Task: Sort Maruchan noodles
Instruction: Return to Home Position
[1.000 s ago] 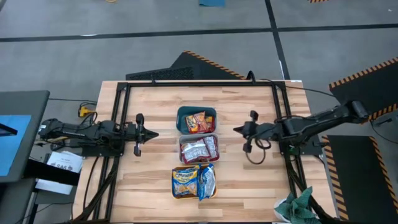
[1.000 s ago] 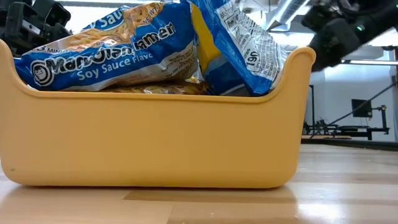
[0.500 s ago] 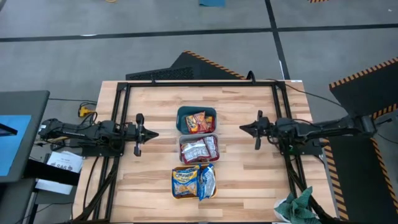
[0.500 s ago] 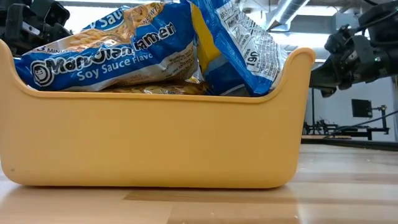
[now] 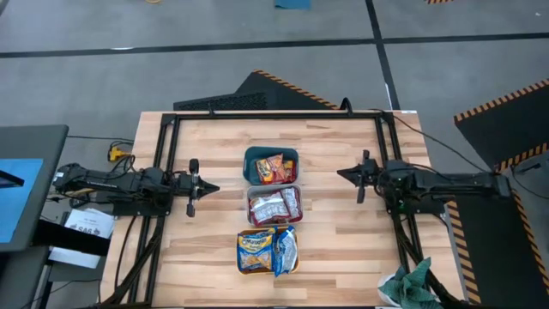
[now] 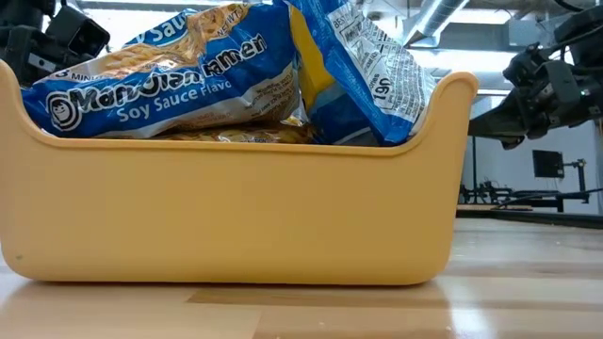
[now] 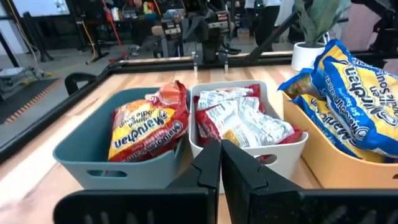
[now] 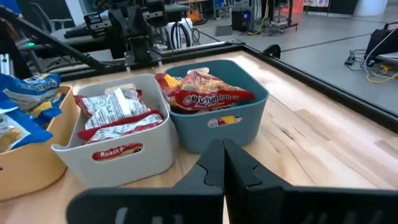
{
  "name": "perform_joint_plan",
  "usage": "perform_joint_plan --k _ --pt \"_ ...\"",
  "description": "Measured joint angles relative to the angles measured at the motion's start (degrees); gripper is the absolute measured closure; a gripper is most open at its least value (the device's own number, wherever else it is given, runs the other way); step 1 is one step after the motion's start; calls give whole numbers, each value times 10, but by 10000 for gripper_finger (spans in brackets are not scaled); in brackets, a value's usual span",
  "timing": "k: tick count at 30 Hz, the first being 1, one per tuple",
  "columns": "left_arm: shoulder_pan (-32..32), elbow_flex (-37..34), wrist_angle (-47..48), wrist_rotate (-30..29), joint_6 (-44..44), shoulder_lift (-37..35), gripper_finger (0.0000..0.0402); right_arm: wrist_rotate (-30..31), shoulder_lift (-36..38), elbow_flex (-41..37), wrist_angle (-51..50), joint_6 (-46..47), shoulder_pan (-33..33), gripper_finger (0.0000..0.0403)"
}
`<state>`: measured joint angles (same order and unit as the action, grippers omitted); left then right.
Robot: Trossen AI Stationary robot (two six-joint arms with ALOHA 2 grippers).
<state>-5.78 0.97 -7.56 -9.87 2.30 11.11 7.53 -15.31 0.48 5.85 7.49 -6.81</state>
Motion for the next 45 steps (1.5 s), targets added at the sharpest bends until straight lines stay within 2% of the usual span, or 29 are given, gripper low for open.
perform_joint_plan --k 3,10,29,36,45 --pt "0 0 2 0 -1 0 401 -2 30 8 -48 0 0 390" --pt "0 1 40 0 3 0 401 -4 73 10 -65 0 0 390" --pt "0 1 62 3 15 0 401 -20 75 10 -72 -6 0 390" --pt "0 1 58 -31 14 0 401 -21 75 10 -72 -34 0 390" --pt "0 1 57 -35 20 0 401 -23 75 10 -72 -35 0 382"
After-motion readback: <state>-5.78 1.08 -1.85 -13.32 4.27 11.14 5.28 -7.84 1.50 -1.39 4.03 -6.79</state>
